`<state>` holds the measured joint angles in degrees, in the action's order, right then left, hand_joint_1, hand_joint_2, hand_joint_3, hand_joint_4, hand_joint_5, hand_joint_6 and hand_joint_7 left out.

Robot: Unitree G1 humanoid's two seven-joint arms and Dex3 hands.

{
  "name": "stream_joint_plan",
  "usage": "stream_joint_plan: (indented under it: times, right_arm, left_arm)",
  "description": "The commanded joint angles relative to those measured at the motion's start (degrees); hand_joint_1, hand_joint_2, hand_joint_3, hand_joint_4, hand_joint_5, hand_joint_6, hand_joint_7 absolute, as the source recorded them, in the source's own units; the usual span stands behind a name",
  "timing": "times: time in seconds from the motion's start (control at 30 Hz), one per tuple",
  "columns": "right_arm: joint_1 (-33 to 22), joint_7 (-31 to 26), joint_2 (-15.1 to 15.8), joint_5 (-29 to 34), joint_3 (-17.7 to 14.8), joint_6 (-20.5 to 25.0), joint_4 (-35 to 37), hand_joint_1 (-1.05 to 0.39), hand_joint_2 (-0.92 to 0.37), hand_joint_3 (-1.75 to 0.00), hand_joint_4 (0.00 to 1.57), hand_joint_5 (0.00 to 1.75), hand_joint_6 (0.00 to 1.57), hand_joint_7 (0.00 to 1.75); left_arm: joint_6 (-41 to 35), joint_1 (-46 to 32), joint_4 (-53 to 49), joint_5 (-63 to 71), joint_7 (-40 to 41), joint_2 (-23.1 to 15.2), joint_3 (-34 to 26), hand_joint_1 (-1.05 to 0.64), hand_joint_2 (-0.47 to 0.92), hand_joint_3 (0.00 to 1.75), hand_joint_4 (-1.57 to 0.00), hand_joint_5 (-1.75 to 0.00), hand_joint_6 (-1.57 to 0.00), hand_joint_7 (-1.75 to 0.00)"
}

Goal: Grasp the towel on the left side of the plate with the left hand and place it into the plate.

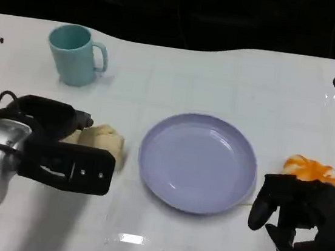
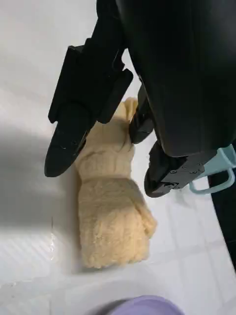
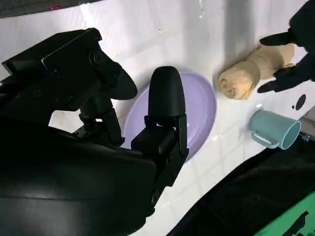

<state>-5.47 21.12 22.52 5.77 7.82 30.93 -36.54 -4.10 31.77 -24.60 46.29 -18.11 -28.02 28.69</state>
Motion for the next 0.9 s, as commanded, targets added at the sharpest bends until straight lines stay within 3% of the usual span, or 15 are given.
stream_joint_plan:
  times: [0.03,0.17,0.33,0.47,0.5,0.57,0.6,0.63,0.7,0.77,0.9]
  right_arm:
    - [-0.9,0.0,0.5,-0.2,-0.6,0.4,-1.2,0.03,-0.52,-1.16,0.76,1.75,0.70,1.52]
    - [-1.6,0.2,0.8,-0.4,-0.9,0.2,-1.8,0.02,-0.52,-1.17,0.77,1.75,0.69,1.51]
    - [-1.5,0.2,0.9,-0.2,-0.9,0.5,-2.0,0.02,-0.51,-1.17,0.76,1.75,0.69,1.51]
    - [-1.4,0.4,1.1,-0.4,-1.1,0.7,-2.1,0.01,-0.51,-1.17,0.77,1.75,0.69,1.52]
    - [-1.3,0.4,1.1,-0.4,-1.2,1.1,-2.2,0.01,-0.51,-1.17,0.77,1.75,0.69,1.51]
    - [-1.4,0.5,1.1,-0.6,-1.4,1.0,-2.1,0.01,-0.51,-1.17,0.77,1.75,0.69,1.51]
    - [-1.4,0.5,1.1,-0.7,-1.5,1.0,-2.1,0.01,-0.51,-1.17,0.77,1.75,0.69,1.51]
    - [-1.4,0.6,1.1,-0.8,-1.5,1.0,-2.1,0.02,-0.51,-1.17,0.77,1.75,0.69,1.51]
    - [-1.4,0.7,1.3,-0.7,-1.6,0.7,-2.0,0.02,-0.51,-1.17,0.76,1.75,0.69,1.51]
    - [-1.4,0.7,1.2,-0.7,-1.6,1.0,-2.1,0.01,-0.51,-1.17,0.76,1.75,0.69,1.52]
    - [-1.6,0.7,1.3,-0.6,-1.6,1.4,-2.4,0.01,-0.51,-1.17,0.77,1.75,0.69,1.51]
  left_arm:
    - [1.1,4.8,-10.6,2.2,2.1,2.5,2.9,-0.59,0.92,0.09,-0.48,-0.08,-0.40,0.00]
    - [1.6,8.6,-22.1,3.2,4.2,6.3,5.6,-0.63,0.92,0.14,-0.53,-0.09,-0.47,-0.03]
    - [3.5,11.2,-29.9,4.2,8.7,8.3,8.3,-0.64,0.92,0.22,-0.62,-0.11,-0.62,-0.07]
    - [7.6,10.2,-31.2,2.0,18.0,8.5,6.6,-0.43,0.92,0.16,-0.87,-0.27,-0.84,-0.10]
    - [9.2,9.6,-31.4,1.2,21.2,8.4,5.8,-0.31,0.92,0.10,-0.86,-0.96,-1.01,-0.12]
    - [11.4,8.7,-31.8,0.8,26.5,8.1,5.4,-0.24,0.92,0.08,-0.84,-1.55,-1.16,-0.16]
    - [12.3,8.5,-32.0,0.5,28.2,8.0,5.2,-0.23,0.92,0.10,-0.86,-1.64,-1.13,-0.33]
    - [13.1,8.3,-32.3,0.3,29.8,7.9,5.0,-0.21,0.92,0.15,-0.86,-1.69,-0.99,-0.75]
    - [13.8,8.0,-32.4,-0.4,30.9,7.7,4.6,-0.20,0.92,0.20,-0.84,-1.74,-0.79,-1.30]
    - [13.7,7.8,-31.8,-0.8,30.8,7.6,4.1,-0.20,0.92,0.23,-0.80,-1.74,-0.68,-1.55]
    - [13.4,7.2,-30.8,-1.7,31.3,7.6,3.1,-0.20,0.92,0.25,-0.80,-1.75,-0.63,-1.65]
